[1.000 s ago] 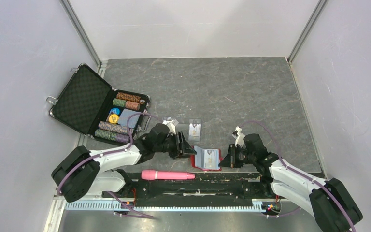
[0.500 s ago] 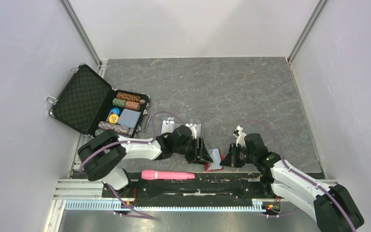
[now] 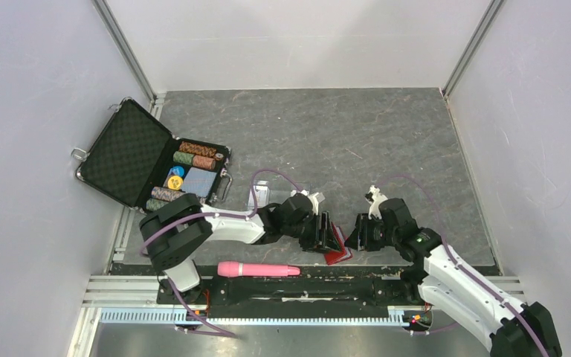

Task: Put the credit cards into the card holder
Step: Close the card holder at the center of the board.

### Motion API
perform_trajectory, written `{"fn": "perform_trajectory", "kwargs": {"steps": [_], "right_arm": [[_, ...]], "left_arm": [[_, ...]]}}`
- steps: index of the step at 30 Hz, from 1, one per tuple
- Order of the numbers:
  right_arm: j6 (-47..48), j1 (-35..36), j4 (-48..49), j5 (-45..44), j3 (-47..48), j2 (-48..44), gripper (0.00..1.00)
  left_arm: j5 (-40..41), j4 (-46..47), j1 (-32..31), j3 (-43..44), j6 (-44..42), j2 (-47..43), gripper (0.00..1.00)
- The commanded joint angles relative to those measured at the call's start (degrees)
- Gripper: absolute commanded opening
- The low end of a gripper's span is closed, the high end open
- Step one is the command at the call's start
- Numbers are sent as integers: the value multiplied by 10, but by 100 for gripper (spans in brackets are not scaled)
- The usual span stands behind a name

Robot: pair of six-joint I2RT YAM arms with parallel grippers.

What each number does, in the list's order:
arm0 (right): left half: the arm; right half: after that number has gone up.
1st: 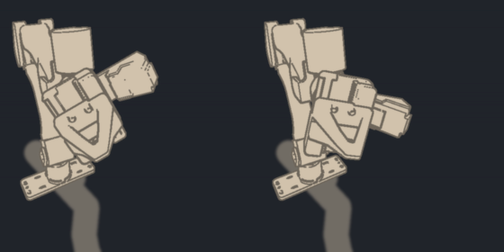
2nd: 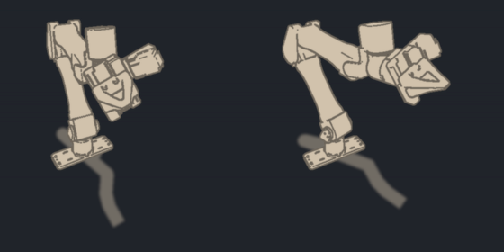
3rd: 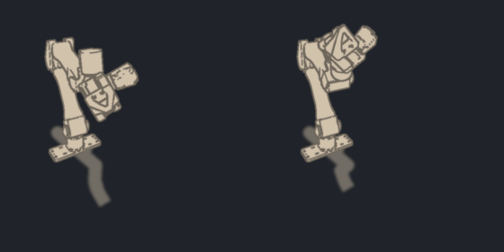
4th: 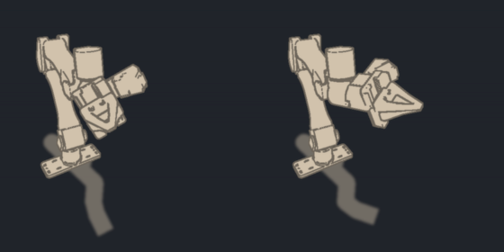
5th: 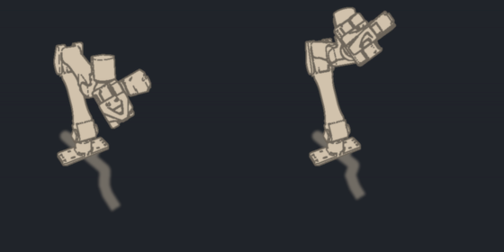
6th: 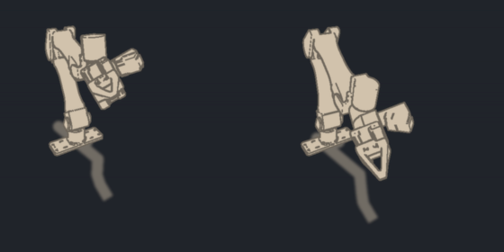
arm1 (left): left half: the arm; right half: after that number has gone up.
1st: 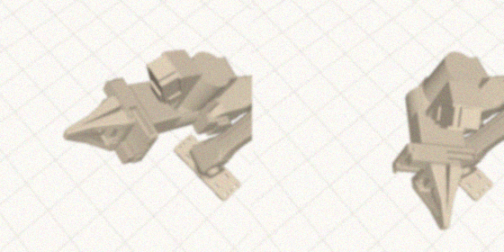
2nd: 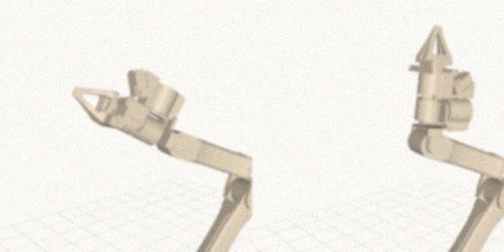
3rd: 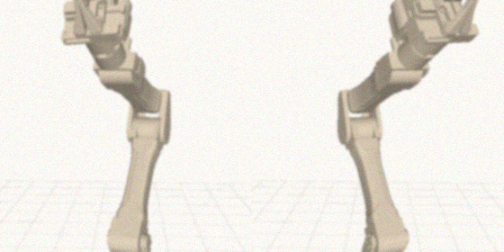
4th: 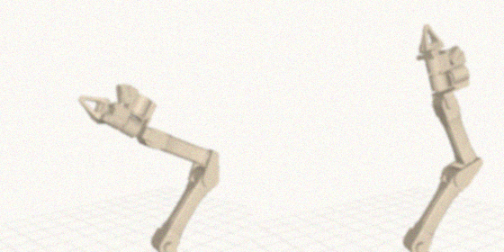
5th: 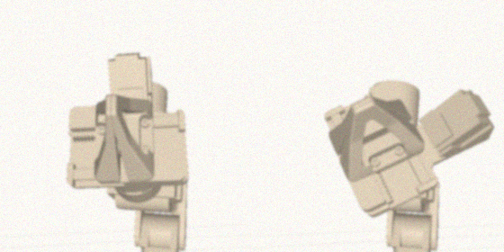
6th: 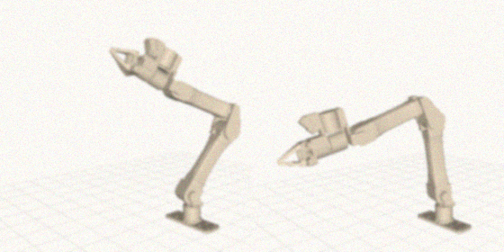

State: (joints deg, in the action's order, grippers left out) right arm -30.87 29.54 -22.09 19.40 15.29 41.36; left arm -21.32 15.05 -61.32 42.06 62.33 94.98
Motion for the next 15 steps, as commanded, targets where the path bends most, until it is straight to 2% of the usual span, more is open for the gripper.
{"fn": "perform_trajectory", "kwargs": {"steps": [1, 7, 10, 13, 15], "right_arm": [[38, 1, -54, -64, 70, -7, 41], [73, -7, -93, -102, 116, 18, 48], [84, -17, -95, -109, 129, 28, 49], [98, -32, -96, -119, 141, 42, 50], [109, -45, -96, -122, 146, 51, 50]], "left_arm": [[23, -35, -3, 33, -8, 35, 59], [44, -78, -3, 60, -38, 42, 60], [57, -137, -4, 96, -65, 53, 60], [76, -213, -4, 138, -99, 73, 53], [85, -262, -4, 167, -128, 91, 43]]}}
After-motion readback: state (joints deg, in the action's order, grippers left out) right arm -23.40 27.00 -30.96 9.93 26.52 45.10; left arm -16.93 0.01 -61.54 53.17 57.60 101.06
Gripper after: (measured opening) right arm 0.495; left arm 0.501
